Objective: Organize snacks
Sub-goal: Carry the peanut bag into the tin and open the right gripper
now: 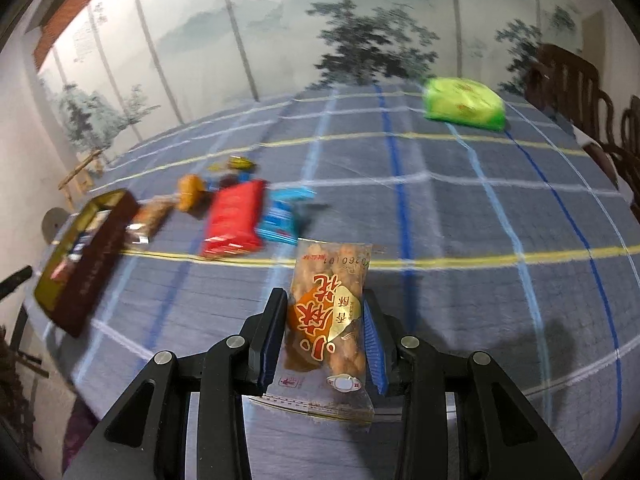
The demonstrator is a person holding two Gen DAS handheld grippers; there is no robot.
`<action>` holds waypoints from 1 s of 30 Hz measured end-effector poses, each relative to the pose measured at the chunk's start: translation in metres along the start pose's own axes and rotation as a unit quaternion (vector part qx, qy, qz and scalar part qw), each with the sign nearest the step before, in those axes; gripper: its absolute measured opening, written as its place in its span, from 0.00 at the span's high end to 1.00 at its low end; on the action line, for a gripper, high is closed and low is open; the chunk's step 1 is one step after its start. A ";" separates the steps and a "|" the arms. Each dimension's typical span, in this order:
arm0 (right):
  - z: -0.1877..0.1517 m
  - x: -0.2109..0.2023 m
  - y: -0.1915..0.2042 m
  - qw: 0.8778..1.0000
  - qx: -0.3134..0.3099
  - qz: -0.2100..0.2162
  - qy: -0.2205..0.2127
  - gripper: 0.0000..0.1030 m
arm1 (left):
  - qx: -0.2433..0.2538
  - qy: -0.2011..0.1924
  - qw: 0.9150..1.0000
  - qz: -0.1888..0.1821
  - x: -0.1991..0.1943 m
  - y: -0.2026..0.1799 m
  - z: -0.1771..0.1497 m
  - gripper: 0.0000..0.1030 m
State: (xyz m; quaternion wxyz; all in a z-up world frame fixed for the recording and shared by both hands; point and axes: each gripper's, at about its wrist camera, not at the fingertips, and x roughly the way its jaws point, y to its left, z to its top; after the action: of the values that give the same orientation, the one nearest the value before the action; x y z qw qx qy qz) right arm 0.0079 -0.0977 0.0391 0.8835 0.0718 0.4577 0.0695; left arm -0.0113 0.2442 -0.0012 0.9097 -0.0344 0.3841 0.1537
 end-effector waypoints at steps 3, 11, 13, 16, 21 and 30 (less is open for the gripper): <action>0.011 -0.005 0.033 0.999 -0.015 0.038 -0.003 0.63 | 0.002 0.005 1.000 -0.008 -0.004 0.004 -0.006 0.31; 0.035 -0.001 0.129 0.988 -0.049 0.146 0.010 0.63 | 0.030 -0.013 0.999 -0.022 -0.023 -0.001 -0.015 0.31; 0.040 0.004 0.151 0.984 -0.055 0.170 0.019 0.63 | 0.038 -0.017 0.999 -0.021 -0.027 -0.001 -0.017 0.28; 0.045 0.019 0.185 0.977 -0.062 0.198 0.039 0.63 | 0.039 -0.028 0.999 -0.020 -0.032 0.005 -0.020 0.23; 0.046 0.048 0.240 0.966 -0.079 0.233 0.073 0.63 | 0.034 -0.020 0.999 -0.012 -0.032 0.017 -0.026 0.22; 0.044 0.101 0.306 0.959 -0.109 0.233 0.116 0.63 | 0.023 -0.010 1.000 -0.008 -0.030 0.037 -0.040 0.22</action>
State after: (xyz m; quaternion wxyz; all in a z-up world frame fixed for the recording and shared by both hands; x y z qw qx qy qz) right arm 0.0844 0.2181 0.0414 0.7861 0.0710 0.5172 0.3309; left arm -0.0702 0.2647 -0.0056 0.9153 -0.0146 0.3782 0.1377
